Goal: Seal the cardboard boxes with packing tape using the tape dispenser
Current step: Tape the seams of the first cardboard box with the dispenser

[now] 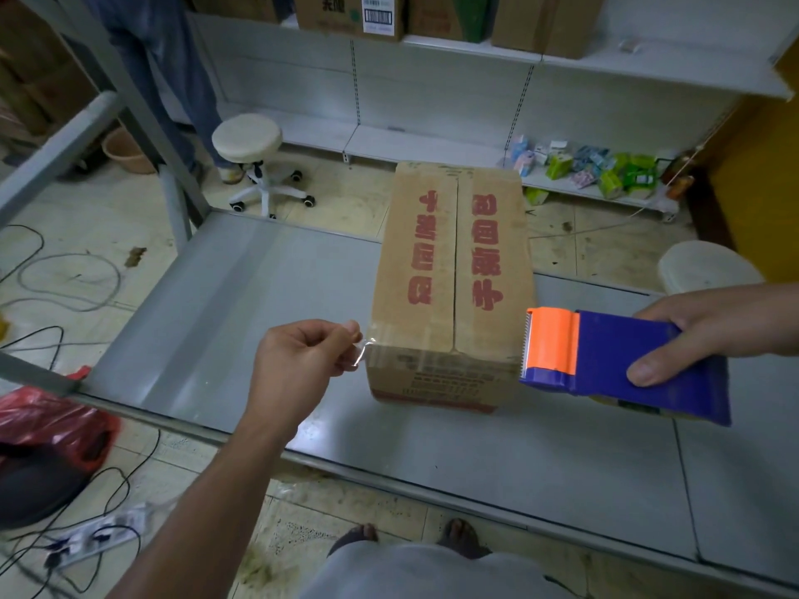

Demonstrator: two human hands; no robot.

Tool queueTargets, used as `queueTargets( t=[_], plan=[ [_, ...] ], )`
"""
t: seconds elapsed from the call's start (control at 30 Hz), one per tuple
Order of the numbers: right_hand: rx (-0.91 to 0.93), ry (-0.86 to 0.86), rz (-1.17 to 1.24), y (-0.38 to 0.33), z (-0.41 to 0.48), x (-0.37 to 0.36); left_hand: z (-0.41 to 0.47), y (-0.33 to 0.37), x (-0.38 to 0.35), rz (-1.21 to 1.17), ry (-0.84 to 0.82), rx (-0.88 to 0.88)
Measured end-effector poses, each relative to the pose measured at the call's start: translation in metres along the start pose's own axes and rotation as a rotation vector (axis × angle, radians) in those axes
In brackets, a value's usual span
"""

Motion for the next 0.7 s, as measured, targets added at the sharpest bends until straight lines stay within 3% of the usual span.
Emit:
queueTargets(
  t=[0.3, 0.43, 0.57, 0.63, 0.7],
  plan=[
    [-0.042, 0.000, 0.007, 0.001, 0.002, -0.001, -0.010, -0.015, -0.017, -0.102, -0.046, 0.053],
    [-0.051, 0.008, 0.003, 0.001, 0.001, -0.002, -0.014, -0.041, -0.036, -0.096, -0.136, 0.230],
    [-0.066, 0.028, 0.007, 0.002, 0.001, -0.002, -0.008, -0.055, -0.047, -0.089, -0.220, 0.258],
    [-0.065, 0.029, 0.002, 0.002, 0.000, -0.002, -0.001, -0.054, -0.036, -0.077, -0.133, 0.246],
    [-0.064, 0.028, -0.006, 0.002, 0.000, -0.003, 0.003, -0.029, -0.012, -0.037, 0.030, 0.111]
  ],
)
Point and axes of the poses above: each hand's wrist, its own z-axis towards the middle knuckle, its own x-axis out of the back of the hand, y = z × x, the point moved 9 cm from there along z, towards the middle knuckle, and after that the axes turned 11 degrees about z, right-handed, at the moved point
